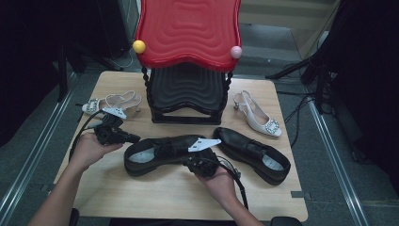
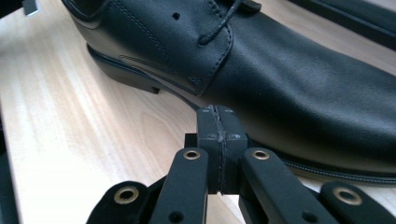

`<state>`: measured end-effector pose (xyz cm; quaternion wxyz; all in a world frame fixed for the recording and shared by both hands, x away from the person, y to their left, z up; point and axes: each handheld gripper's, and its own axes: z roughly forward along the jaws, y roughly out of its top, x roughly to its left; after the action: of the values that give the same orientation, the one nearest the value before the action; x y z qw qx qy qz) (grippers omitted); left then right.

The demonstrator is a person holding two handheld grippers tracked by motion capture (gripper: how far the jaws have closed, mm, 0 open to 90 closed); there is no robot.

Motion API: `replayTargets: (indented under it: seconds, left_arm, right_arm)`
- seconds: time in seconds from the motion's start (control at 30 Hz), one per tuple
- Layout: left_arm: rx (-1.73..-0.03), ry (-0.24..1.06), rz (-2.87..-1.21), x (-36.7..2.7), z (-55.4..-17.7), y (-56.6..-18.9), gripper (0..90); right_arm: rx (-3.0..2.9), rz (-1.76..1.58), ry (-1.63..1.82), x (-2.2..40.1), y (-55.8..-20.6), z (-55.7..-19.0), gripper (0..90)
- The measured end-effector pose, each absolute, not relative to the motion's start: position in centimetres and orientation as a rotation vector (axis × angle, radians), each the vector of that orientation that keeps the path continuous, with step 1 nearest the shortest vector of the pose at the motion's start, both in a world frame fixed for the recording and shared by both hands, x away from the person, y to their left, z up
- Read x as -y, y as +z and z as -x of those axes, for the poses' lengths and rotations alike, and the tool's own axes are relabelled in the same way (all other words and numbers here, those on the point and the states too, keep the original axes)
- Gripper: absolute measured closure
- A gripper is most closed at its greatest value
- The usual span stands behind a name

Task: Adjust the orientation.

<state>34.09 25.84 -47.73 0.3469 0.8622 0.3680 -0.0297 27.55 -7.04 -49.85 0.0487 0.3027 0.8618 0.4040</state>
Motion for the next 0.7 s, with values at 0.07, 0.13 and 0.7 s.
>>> replayTargets:
  seconds: [0.07,0.13,0.7]
  left_arm:
    - [-0.955,-0.089,-2.241,-25.9,-34.2,-48.2,89.9]
    - [-0.939,-0.092,-2.240,-25.9,-34.2,-48.5,89.3]
    - [-0.942,-0.120,-2.216,-25.6,-33.7,-48.6,90.0]
  right_arm:
    - [-2.590,-0.889,1.259,7.2,-50.1,-27.3,89.8]
    - [-2.568,-0.872,1.275,7.4,-50.2,-27.1,90.0]
    - [-2.571,-1.071,1.290,7.2,-51.0,-28.4,90.0]
